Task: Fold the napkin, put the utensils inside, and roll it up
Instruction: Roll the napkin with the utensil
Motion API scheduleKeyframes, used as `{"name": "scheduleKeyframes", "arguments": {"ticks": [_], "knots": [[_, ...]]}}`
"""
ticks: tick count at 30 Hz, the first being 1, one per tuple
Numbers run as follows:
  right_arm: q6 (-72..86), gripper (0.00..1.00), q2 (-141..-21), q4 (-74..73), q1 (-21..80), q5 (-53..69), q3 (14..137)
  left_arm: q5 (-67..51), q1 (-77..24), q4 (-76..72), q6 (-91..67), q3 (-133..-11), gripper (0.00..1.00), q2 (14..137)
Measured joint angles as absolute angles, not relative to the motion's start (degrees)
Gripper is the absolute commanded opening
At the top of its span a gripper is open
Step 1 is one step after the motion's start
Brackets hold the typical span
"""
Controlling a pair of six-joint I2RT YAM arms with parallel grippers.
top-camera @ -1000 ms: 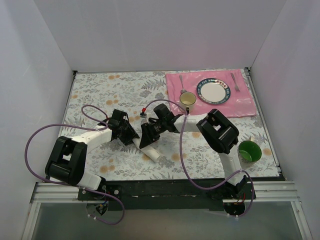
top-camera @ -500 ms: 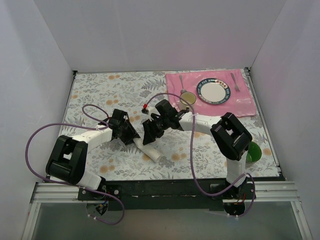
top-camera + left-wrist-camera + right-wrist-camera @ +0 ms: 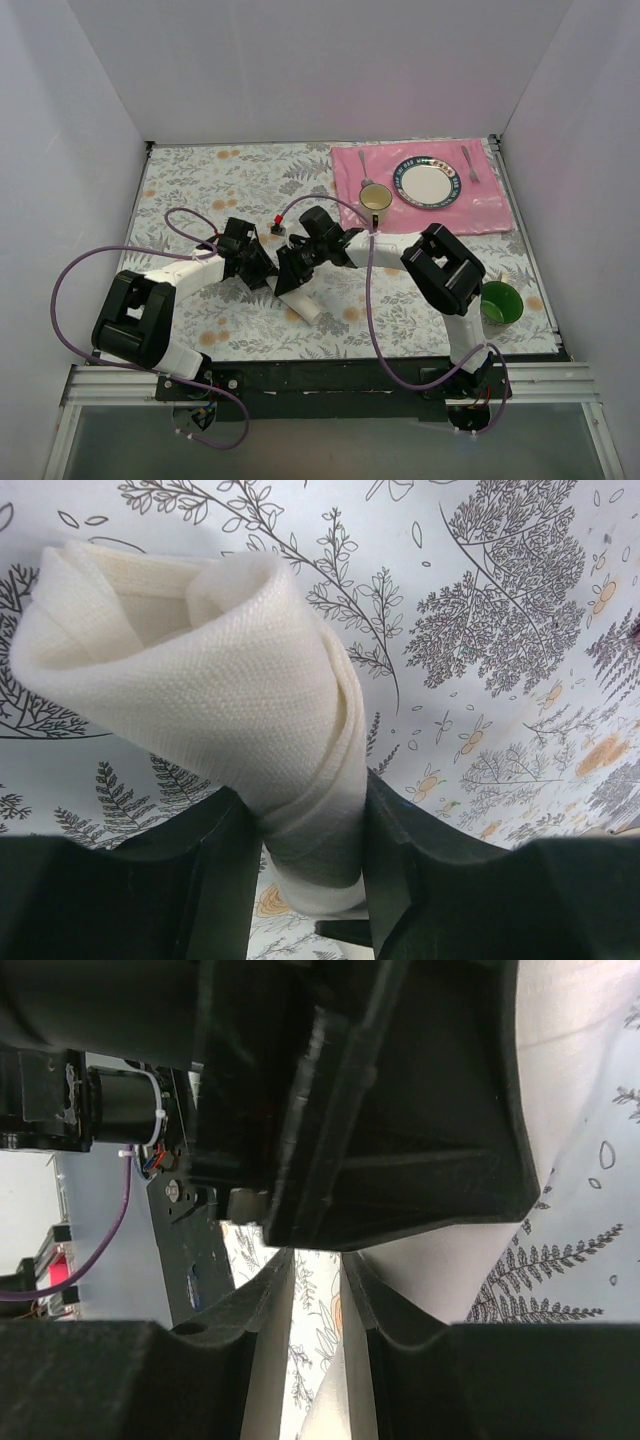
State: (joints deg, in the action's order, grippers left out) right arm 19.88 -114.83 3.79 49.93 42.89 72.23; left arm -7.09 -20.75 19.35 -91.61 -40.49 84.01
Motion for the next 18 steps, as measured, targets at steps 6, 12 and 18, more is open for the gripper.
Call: {"name": "scheduleKeyframes", "arguments": {"ticks": [6,12,18], "knots": [[20.82,0.28,-117.05,5.78,50.13,43.75,72.20,-7.09,-20.75,19.86,-91.18,-40.71,0.40,84.01],[20.14,0.26,-117.36,7.51,49.91,43.48,70.24,-7.14,-20.75,20.60,-90.28,-41.23,0.46,84.23],[19.31,0.24,-117.82,8.01,49.06,43.62,69.43,-7.05,-20.80,22.26,-88.23,-42.26,0.53,84.29]]}}
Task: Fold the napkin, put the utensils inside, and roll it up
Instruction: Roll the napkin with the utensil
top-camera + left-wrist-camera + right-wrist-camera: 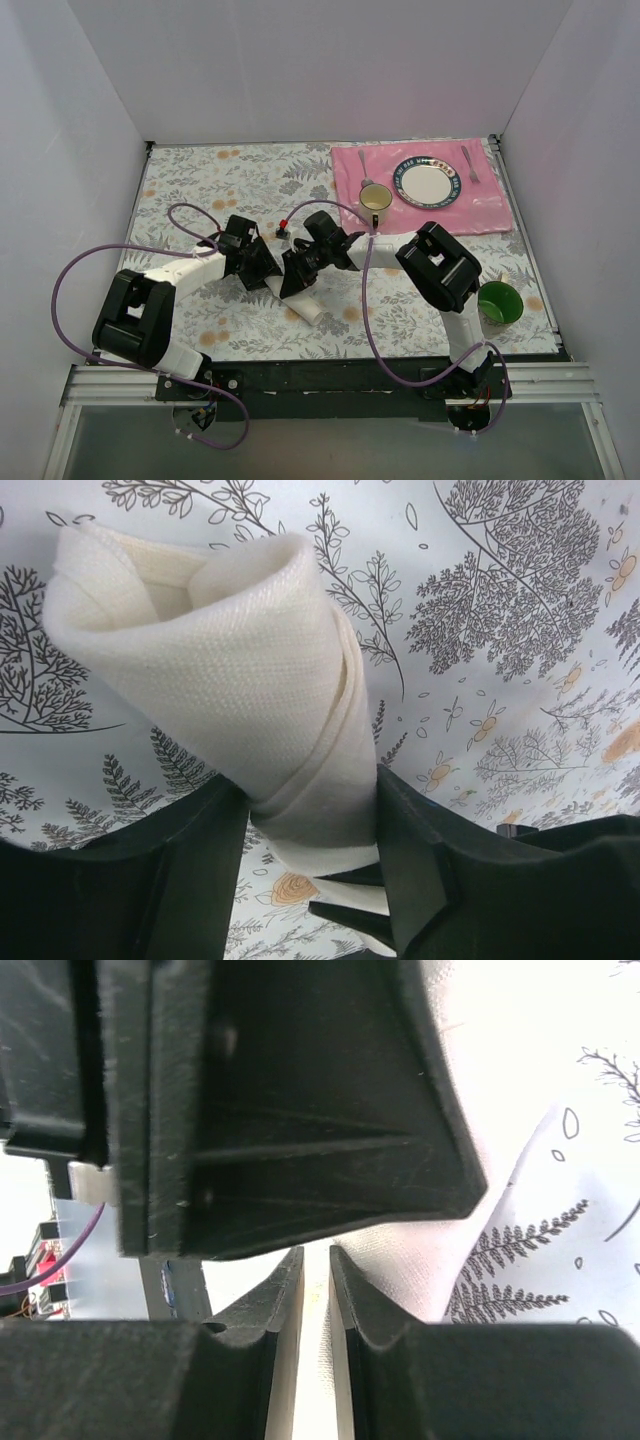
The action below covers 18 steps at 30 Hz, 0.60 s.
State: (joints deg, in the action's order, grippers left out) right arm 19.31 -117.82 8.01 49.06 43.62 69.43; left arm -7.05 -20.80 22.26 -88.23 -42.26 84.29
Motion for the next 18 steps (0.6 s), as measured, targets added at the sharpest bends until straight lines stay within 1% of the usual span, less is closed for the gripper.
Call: {"name": "scheduleKeyframes", "arguments": {"ticks": [4,11,16,17,18], "knots": [[19.07,0.23,-117.91,7.99,48.82,43.75,69.43,-6.76,-20.82,24.03,-86.76,-43.05,0.57,84.27],[19.05,0.22,-118.67,8.60,48.64,44.62,69.43,-6.66,-20.78,29.80,-85.06,-45.98,0.58,82.94],[19.07,0.21,-119.02,8.93,48.18,45.41,69.43,-6.68,-19.35,33.10,-84.84,-47.75,0.50,77.36],[19.07,0.21,-119.07,8.95,48.16,45.45,69.43,-6.81,-18.68,33.15,-84.86,-47.79,0.44,75.92],[19.07,0.21,-119.17,8.97,48.14,45.60,69.49,-7.07,-17.93,33.06,-84.99,-47.79,0.42,74.59]]}}
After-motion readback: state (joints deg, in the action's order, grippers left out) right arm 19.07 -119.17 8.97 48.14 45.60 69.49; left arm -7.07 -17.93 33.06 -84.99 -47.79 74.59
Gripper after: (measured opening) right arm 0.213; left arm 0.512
